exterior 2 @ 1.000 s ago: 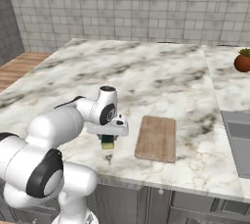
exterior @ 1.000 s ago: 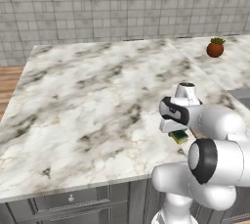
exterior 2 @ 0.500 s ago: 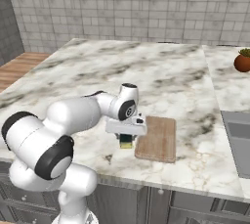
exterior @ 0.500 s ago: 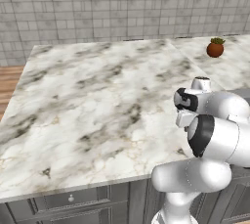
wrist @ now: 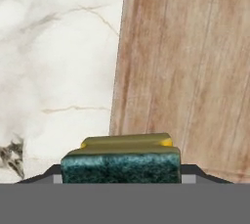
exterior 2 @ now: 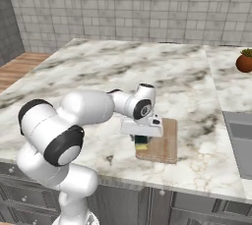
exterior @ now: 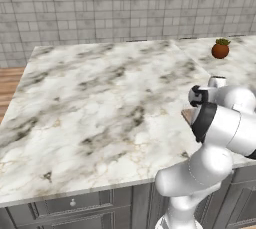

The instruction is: Pick up the sponge from the counter and clean the cutting board by briefly scrubbing or pressing down on the cutting board. Once finished, release the sponge.

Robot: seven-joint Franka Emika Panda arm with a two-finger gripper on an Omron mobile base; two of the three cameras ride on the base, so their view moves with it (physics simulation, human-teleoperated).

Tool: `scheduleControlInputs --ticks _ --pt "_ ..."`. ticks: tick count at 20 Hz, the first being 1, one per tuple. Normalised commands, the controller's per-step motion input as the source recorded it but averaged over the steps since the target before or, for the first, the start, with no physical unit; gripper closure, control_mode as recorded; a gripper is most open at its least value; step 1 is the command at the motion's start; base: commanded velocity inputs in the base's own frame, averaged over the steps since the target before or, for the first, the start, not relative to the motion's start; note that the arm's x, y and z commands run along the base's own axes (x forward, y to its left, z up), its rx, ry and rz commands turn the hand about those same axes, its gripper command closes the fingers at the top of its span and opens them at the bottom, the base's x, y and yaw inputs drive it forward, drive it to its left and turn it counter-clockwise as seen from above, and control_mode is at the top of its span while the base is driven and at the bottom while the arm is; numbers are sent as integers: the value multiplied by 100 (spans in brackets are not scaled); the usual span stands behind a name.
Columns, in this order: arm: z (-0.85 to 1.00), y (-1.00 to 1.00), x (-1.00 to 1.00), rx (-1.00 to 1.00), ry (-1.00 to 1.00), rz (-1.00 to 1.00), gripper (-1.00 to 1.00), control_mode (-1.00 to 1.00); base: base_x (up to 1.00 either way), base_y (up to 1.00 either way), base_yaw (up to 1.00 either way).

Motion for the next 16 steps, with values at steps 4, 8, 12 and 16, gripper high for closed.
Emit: scheduleControlInputs --ticks 4,8,12,16 --pt "-17 -36 1 0 0 0 100 -100 0 0 0" --pt "-46 -4 2 0 0 0 100 -100 0 0 0" --pt "-43 0 3 0 0 0 100 -100 0 0 0" --pt "-36 0 11 0 0 1 100 -100 0 0 0"
